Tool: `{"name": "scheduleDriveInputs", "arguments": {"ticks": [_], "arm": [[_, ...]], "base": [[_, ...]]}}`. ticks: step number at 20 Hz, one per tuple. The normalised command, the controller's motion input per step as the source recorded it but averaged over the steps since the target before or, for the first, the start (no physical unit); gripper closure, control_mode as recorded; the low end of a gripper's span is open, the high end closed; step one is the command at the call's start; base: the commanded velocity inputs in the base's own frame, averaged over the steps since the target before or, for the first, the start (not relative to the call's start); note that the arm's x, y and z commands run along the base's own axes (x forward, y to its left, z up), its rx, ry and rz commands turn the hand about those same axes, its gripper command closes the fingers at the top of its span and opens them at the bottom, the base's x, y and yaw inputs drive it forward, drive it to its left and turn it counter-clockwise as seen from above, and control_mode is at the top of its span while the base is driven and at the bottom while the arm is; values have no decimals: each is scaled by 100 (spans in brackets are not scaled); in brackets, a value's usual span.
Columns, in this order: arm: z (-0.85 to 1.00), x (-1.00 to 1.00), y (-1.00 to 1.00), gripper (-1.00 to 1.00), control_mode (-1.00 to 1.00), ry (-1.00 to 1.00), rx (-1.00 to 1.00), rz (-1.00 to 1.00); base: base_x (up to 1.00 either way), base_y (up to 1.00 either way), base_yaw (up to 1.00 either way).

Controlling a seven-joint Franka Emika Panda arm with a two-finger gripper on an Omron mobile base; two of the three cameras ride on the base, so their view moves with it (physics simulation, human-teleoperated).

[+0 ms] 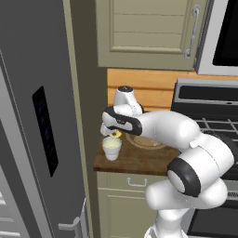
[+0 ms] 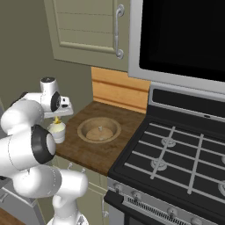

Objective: Grab a lemon wedge from the fridge and one ice cube from the ice bowl, and put them in the glass of lemonade.

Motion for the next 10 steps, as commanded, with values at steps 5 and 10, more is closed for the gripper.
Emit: {"name": "scheduleDriveInputs", "arguments": {"ticks": [5, 10], "arm": [[-38, 0, 0, 100, -100, 0, 0, 0], [-12, 0, 16, 100, -100, 0, 0, 0]], "base": [[0, 0, 0], [0, 0, 0]]}}
